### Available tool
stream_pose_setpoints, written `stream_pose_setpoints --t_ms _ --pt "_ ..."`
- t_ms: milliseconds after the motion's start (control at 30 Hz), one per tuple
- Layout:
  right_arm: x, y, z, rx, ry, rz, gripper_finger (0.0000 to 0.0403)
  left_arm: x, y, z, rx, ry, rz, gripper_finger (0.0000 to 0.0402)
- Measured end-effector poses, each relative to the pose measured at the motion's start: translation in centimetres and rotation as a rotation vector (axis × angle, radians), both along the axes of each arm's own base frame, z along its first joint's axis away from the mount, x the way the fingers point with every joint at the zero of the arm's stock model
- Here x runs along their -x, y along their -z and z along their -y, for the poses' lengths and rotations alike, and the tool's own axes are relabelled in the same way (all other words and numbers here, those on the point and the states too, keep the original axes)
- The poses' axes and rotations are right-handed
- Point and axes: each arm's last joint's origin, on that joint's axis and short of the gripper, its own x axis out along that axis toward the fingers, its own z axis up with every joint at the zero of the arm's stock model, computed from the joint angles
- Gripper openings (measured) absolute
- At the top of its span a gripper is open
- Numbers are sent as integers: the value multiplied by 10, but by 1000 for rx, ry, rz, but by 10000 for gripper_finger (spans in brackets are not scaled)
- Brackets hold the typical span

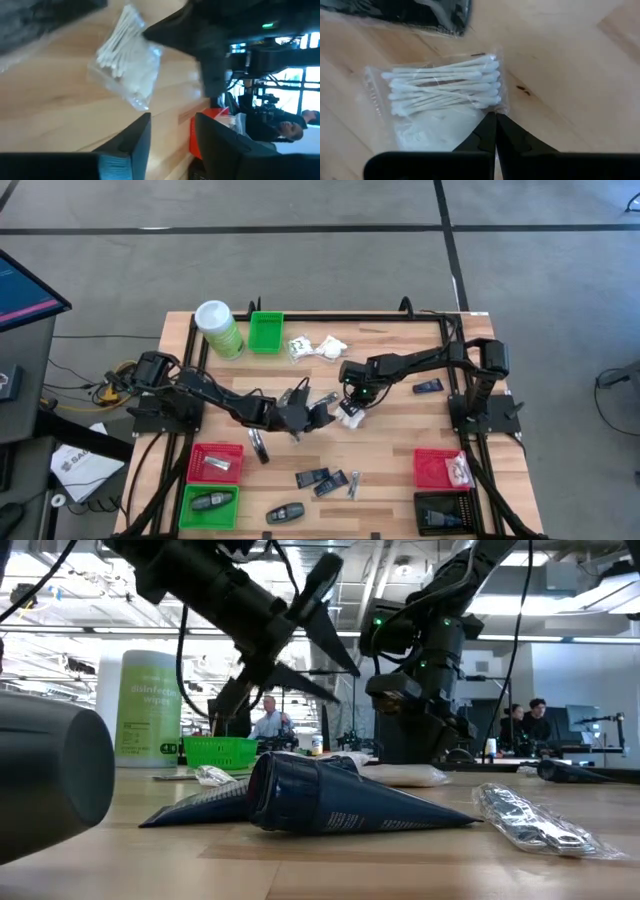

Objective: Pick & Place Travel size toiletries
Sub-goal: Put the cotton pack into the right red bin

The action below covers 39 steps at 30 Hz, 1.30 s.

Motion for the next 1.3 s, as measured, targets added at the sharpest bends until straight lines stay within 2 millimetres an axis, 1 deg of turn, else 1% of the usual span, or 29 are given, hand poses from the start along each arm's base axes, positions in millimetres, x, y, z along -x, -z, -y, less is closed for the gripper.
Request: stream_pose_setpoints --t_ms 100,233,467,667,733,867,967,1033,1167,1300 --pt "-2 0 0 -23 29 16 0 -4 16 5 82 -5 -11 165" --pt "-3 -1 0 -30 52 32 0 -10 32 8 153 9 -9 167" --pt "-6 -2 0 -40 86 57 0 -11 33 6 173 5 -1 147" --pt "-5 -2 -1 -34 72 46 0 -11 34 2 165 22 -19 119" --pt "-1 -9 -1 -27 56 50 0 -11 34 2 165 30 -22 108" --pt "2 -30 -1 -3 35 118 0 -11 34 3 164 53 -30 91" --pt "2 -38 -6 31 5 151 0 -11 34 3 164 56 -31 80" --pt "3 -36 -8 47 -12 132 0 -11 35 3 166 60 -37 73" --pt "-1 -17 -14 41 -40 69 0 -11 35 1 166 72 -51 64" --pt "-4 -6 -21 41 -75 38 0 -17 29 -2 136 125 -44 70"
